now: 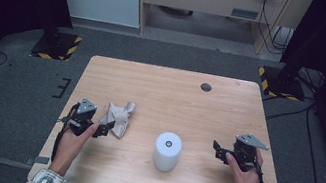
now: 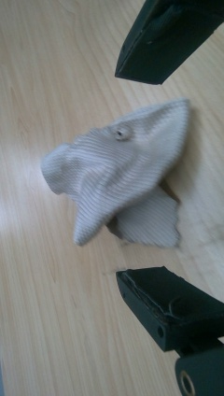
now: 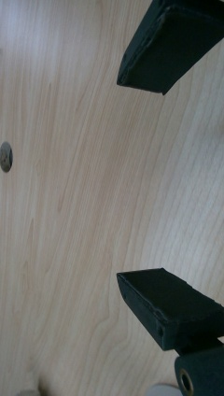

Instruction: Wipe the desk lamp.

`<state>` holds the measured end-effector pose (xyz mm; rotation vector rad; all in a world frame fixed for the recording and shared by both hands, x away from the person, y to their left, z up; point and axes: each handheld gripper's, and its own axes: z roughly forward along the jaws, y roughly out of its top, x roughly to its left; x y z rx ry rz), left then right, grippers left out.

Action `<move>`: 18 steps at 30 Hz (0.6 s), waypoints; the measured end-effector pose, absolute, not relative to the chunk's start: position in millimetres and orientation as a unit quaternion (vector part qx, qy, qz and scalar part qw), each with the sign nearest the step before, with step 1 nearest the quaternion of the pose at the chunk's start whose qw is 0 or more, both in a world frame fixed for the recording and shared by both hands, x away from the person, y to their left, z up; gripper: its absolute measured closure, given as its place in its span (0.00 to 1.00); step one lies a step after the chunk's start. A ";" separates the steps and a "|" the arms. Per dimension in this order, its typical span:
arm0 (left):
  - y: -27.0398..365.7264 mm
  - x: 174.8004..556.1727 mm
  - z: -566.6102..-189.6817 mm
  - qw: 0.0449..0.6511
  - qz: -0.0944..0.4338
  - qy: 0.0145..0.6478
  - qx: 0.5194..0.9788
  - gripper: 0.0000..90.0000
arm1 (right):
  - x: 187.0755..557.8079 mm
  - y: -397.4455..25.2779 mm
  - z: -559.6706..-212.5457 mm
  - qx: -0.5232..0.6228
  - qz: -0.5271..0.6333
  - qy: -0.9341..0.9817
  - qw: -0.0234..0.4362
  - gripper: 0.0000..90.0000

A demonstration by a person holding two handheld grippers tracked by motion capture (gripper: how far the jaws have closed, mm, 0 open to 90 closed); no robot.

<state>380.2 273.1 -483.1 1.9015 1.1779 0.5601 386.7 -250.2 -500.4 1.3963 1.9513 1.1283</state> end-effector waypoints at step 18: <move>301.8 352.1 -509.5 0.313 0.191 0.480 0.797 0.06 | 391.8 -259.5 -520.0 0.558 0.331 0.727 0.224 0.08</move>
